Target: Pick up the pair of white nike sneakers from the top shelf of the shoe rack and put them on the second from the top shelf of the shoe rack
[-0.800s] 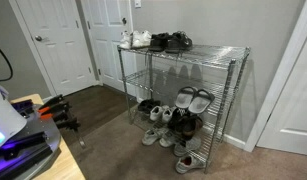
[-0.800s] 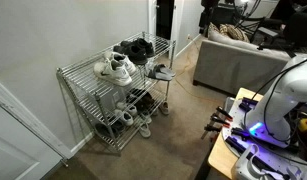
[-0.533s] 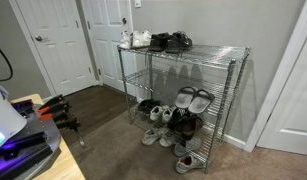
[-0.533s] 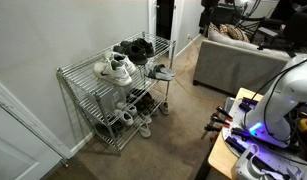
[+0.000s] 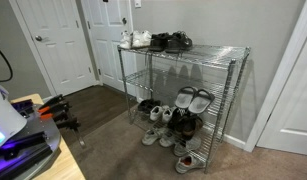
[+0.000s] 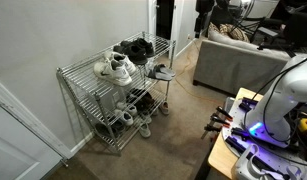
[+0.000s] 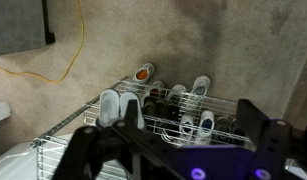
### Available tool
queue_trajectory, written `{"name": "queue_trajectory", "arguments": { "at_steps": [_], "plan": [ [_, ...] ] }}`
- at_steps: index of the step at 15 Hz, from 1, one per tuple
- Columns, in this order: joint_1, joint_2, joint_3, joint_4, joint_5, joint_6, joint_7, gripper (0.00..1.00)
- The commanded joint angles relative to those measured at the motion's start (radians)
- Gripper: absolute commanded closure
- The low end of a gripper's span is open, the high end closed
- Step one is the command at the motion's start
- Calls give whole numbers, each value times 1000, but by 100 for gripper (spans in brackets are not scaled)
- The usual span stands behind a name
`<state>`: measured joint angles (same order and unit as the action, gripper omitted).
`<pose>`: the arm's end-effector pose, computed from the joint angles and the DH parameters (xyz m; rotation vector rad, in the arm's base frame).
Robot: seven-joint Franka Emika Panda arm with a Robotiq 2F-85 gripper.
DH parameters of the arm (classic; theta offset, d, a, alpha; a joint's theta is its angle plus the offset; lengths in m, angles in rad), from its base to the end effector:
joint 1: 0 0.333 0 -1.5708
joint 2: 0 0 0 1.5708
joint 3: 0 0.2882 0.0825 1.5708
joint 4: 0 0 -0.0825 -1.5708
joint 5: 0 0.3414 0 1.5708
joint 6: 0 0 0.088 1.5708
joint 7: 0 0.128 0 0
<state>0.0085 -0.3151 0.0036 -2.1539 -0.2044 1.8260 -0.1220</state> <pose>0.4273 -0.0154 0.4947 2.9310 0.2748 -0.0350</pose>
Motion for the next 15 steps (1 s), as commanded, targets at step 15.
{"name": "queue_trajectory", "arguments": {
  "at_steps": [15],
  "plan": [
    [109,616,132,440,133,248,38,0]
  ]
}}
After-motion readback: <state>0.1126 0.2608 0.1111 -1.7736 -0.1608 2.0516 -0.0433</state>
